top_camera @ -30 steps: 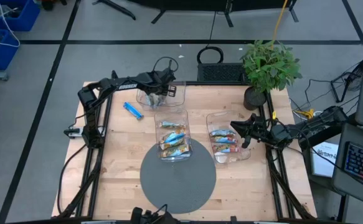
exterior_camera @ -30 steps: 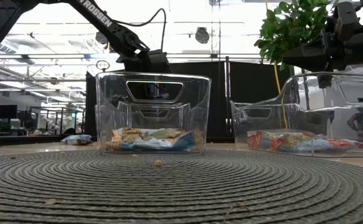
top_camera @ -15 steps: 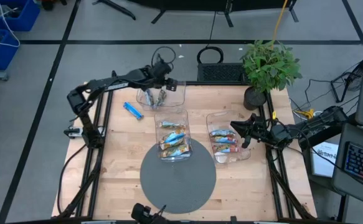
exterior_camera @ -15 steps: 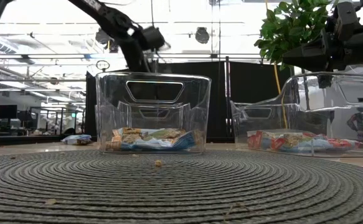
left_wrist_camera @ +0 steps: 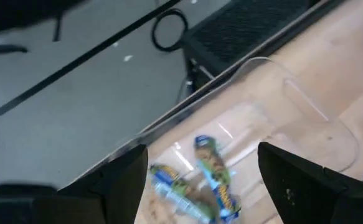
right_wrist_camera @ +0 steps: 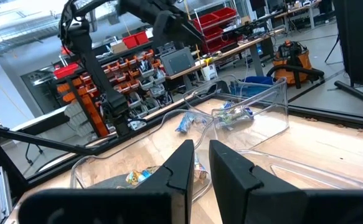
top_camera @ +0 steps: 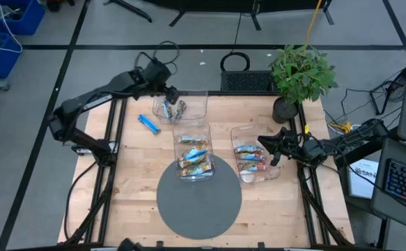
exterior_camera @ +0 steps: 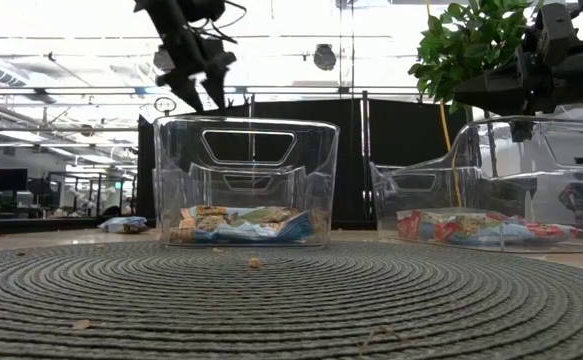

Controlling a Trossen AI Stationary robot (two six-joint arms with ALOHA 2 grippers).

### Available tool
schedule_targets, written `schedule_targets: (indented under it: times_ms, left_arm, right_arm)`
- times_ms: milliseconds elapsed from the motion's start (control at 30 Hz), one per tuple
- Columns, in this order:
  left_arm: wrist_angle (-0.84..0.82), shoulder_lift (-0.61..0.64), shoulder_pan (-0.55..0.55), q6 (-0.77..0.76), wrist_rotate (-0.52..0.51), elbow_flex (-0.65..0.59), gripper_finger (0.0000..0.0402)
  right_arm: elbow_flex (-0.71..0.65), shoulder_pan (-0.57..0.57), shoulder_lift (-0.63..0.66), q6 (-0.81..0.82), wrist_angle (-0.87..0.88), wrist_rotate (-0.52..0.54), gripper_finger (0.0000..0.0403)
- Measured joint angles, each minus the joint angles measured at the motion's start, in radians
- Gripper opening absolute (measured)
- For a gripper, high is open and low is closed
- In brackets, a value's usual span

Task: Pick and place Granola Bars by type
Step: Put the blue granola bar into the top transparent bin

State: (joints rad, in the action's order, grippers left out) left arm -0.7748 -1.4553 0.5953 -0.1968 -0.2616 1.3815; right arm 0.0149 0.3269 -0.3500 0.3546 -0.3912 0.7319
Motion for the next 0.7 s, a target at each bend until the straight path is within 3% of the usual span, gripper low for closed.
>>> schedule_targets:
  times_ms: [233, 700]
  left_arm:
    - [-0.155, 0.121, 0.011, -0.121, -0.103, 0.000, 0.0305]
    - [-0.306, 0.300, 0.084, -0.442, -0.107, -0.034, 0.0305]
  right_arm:
    - [0.000, 0.000, 0.000, 0.000, 0.000, 0.000, 0.0045]
    - [0.000, 0.000, 0.000, 0.000, 0.000, 0.000, 0.0045]
